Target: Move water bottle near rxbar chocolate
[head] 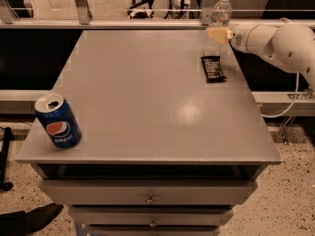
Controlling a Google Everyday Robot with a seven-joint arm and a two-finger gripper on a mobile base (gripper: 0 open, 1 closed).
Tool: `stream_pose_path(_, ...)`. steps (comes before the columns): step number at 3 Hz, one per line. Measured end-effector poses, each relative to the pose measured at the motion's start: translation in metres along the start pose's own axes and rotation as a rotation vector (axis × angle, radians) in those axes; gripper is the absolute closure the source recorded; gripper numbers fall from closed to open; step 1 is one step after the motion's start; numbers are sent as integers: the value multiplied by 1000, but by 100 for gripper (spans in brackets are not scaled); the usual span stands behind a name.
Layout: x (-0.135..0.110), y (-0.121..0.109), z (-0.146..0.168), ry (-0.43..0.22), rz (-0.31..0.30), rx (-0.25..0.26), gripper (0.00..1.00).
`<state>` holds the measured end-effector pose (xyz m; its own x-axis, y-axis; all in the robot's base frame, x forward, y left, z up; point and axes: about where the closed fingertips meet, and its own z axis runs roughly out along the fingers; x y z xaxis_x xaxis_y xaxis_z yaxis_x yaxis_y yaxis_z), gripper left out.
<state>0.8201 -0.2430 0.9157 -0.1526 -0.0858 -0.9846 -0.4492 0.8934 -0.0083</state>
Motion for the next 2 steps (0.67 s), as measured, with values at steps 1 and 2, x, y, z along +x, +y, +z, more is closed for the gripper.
stream_pose_path(1, 8, 0, -1, 9, 23, -3, 87)
stream_pose_path(2, 11, 2, -1, 22, 31, -12, 63)
